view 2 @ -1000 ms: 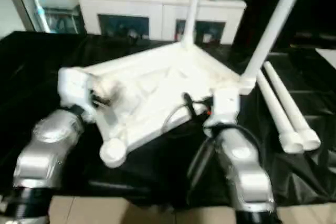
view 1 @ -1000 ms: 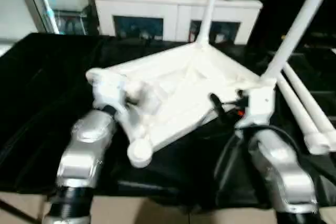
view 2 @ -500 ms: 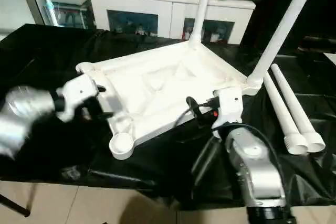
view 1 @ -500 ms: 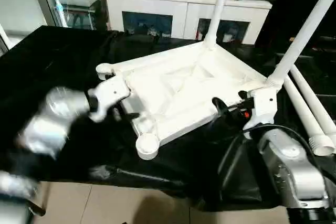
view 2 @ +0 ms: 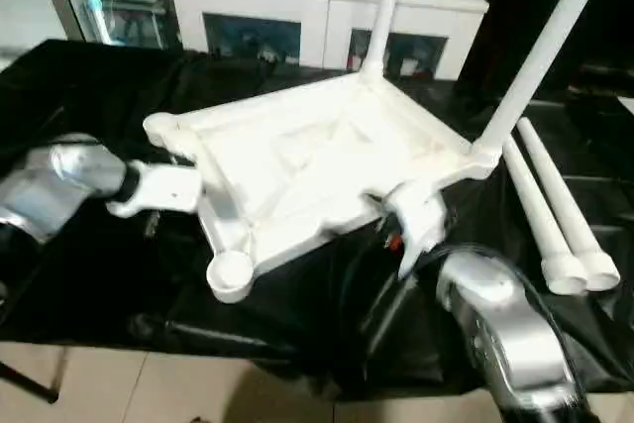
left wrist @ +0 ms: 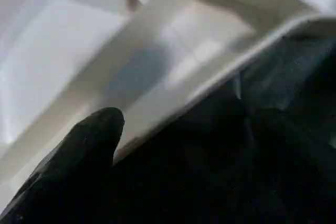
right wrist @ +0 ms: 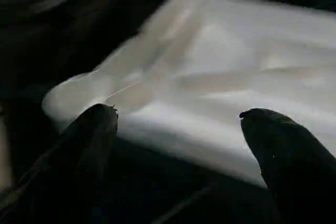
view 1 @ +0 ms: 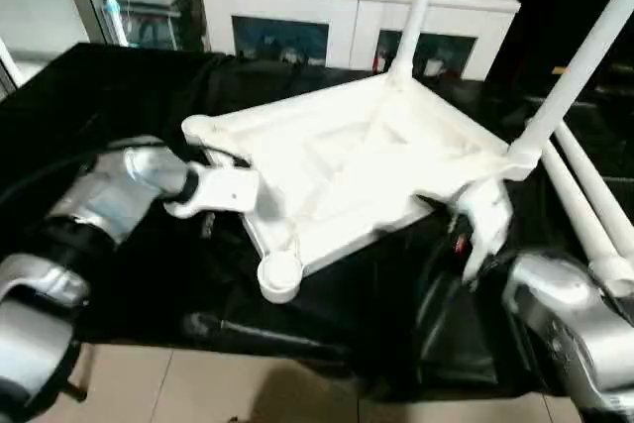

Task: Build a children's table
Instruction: Rotate table base

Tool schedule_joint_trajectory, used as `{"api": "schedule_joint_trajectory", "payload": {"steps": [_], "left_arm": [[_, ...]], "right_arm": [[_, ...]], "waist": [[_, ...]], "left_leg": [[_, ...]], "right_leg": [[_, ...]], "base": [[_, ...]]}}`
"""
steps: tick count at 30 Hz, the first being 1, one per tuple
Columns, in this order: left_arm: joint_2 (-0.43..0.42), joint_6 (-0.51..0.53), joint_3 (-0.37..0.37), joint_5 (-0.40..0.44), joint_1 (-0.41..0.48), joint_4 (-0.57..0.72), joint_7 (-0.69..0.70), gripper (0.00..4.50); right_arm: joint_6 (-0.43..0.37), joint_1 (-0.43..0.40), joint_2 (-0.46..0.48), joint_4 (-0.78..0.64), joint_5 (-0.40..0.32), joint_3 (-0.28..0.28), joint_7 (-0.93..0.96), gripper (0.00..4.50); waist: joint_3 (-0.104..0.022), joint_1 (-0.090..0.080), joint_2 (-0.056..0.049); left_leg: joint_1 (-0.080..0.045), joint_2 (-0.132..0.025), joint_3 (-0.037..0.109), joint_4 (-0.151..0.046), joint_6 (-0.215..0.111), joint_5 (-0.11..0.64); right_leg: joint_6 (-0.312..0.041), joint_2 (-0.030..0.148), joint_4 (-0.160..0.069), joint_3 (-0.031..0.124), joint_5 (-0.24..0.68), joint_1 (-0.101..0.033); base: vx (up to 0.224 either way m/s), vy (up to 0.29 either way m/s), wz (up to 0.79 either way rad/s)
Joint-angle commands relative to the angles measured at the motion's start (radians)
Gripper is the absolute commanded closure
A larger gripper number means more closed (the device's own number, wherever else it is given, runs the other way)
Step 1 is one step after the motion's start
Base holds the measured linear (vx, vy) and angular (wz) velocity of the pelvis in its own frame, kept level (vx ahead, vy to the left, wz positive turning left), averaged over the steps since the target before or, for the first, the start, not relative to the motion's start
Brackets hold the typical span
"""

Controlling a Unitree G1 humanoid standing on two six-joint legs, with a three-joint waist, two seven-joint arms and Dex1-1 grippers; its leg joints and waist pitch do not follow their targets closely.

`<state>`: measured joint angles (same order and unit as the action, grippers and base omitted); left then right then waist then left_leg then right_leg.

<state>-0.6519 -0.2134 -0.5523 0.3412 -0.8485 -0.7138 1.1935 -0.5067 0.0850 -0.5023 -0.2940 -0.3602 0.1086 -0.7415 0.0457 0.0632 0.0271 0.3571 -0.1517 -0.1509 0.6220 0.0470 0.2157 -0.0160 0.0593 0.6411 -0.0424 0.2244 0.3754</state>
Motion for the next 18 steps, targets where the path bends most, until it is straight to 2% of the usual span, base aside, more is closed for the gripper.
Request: {"api": "schedule_joint_trajectory", "payload": {"steps": [1, 6, 9, 13, 14, 15, 18], "left_arm": [[0.017, -0.05, -0.021, 0.025, -0.042, -0.037, 0.002, 0.04], [0.057, -0.11, -0.055, 0.067, -0.085, -0.133, -0.02, 0.04], [0.092, -0.163, -0.071, 0.101, -0.112, -0.207, -0.056, 0.04], [0.113, -0.2, -0.09, 0.127, -0.126, -0.243, -0.067, 0.04], [0.114, -0.201, -0.091, 0.128, -0.127, -0.245, -0.068, 0.33], [0.131, -0.221, -0.102, 0.142, -0.135, -0.282, -0.069, 0.41], [0.143, -0.234, -0.104, 0.152, -0.142, -0.312, -0.082, 0.47]], "right_arm": [[-0.033, -0.001, -0.03, -0.034, -0.024, 0.008, -0.044, 0.3], [-0.027, -0.001, -0.051, -0.032, 0.001, 0.023, -0.056, 0.3], [-0.043, 0.001, -0.061, -0.046, -0.007, 0.031, -0.059, 0.3], [-0.045, 0.003, -0.064, -0.048, -0.003, 0.037, -0.064, 0.3], [-0.045, 0.003, -0.064, -0.048, -0.002, 0.038, -0.063, 0.3], [-0.043, 0.003, -0.062, -0.048, 0.005, 0.041, -0.061, 0.3], [-0.044, 0.002, -0.06, -0.051, 0.004, 0.041, -0.057, 0.3]], "waist": [[-0.054, 0.007, -0.004], [-0.05, 0.009, 0.001], [-0.053, 0.015, 0.001], [-0.056, 0.021, 0.002], [-0.056, 0.024, 0.002], [-0.054, 0.024, -0.002], [-0.052, 0.029, -0.001]], "left_leg": [[-0.007, -0.08, 0.023, -0.085, -0.037, 0.121], [-0.011, -0.082, 0.021, -0.089, -0.006, 0.166], [-0.01, -0.084, 0.02, -0.086, -0.007, 0.139], [-0.008, -0.084, 0.019, -0.084, -0.02, 0.104], [-0.008, -0.085, 0.02, -0.084, -0.022, 0.102], [-0.01, -0.083, 0.018, -0.085, -0.021, 0.113], [-0.012, -0.085, 0.019, -0.087, -0.01, 0.137]], "right_leg": [[-0.233, 0.103, -0.07, 0.054, -0.014, -0.049], [-0.23, 0.105, -0.077, 0.056, 0.081, -0.042], [-0.227, 0.107, -0.074, 0.056, 0.049, -0.045], [-0.234, 0.106, -0.068, 0.055, -0.025, -0.045], [-0.237, 0.107, -0.067, 0.055, -0.033, -0.046], [-0.237, 0.105, -0.071, 0.055, -0.022, -0.042], [-0.235, 0.107, -0.073, 0.056, 0.013, -0.043]], "base": [[0.0, 0.0, 0.0], [0.0, 0.0, 0.0], [0.0, 0.0, 0.0], [0.0, 0.0, 0.0], [0.0, 0.0, 0.0], [0.0, 0.0, 0.0], [0.0, 0.0, 0.0]]}}
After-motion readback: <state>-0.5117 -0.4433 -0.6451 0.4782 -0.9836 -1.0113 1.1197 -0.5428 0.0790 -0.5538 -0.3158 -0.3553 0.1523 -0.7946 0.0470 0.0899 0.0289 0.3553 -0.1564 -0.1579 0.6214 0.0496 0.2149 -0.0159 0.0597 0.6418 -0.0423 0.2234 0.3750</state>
